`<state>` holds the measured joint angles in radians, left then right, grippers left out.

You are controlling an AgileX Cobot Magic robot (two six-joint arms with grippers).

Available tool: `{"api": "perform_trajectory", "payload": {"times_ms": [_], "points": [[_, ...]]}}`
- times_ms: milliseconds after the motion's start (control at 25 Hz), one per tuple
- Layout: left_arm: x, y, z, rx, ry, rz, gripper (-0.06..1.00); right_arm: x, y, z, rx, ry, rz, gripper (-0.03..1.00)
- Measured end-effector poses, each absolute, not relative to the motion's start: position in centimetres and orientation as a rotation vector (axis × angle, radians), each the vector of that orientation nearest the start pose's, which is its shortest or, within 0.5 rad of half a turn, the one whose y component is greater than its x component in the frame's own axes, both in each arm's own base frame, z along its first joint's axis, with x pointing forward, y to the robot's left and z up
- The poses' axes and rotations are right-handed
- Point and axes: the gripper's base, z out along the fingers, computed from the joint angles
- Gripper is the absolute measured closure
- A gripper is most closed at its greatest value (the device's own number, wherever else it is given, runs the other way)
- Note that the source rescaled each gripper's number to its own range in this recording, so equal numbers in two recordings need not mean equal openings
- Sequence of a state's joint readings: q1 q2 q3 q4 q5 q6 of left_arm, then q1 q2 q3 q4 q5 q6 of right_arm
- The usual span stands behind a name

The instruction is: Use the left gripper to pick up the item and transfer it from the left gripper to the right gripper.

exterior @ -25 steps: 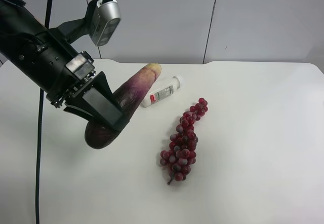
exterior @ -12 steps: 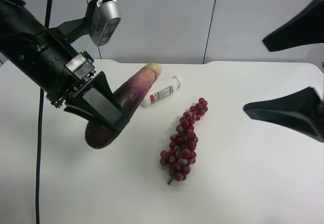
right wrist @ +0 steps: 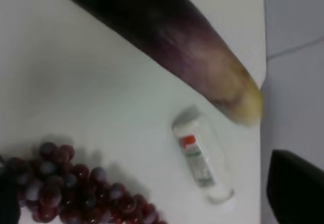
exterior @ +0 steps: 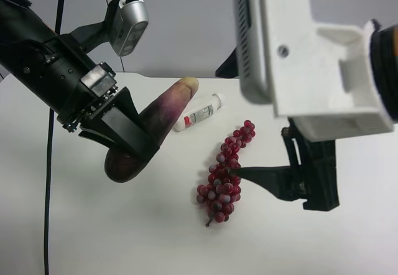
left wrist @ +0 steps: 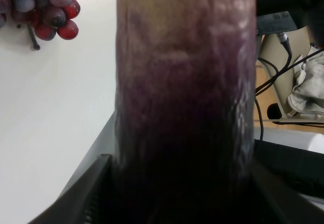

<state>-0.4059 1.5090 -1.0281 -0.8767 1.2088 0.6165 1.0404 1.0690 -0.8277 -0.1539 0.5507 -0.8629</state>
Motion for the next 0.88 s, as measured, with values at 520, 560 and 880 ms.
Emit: {"api": "perform_trajectory", "payload": {"times_ms": [520,560,880], "points": [[22.2,-16.7,26.9,0.932,2.684,-1.218,0.94,13.2,21.9,29.0,-2.039,0.979,-0.259,0.08],[22.2,-16.7,26.9,0.932,2.684,-1.218,0.94,13.3,22.1,28.8,-2.04,0.975,-0.255,0.08],[22.3,-16.5,26.4,0.932,2.721,-1.18,0.94,14.0,23.6,27.0,-2.09,0.942,-0.265,0.1]]}}
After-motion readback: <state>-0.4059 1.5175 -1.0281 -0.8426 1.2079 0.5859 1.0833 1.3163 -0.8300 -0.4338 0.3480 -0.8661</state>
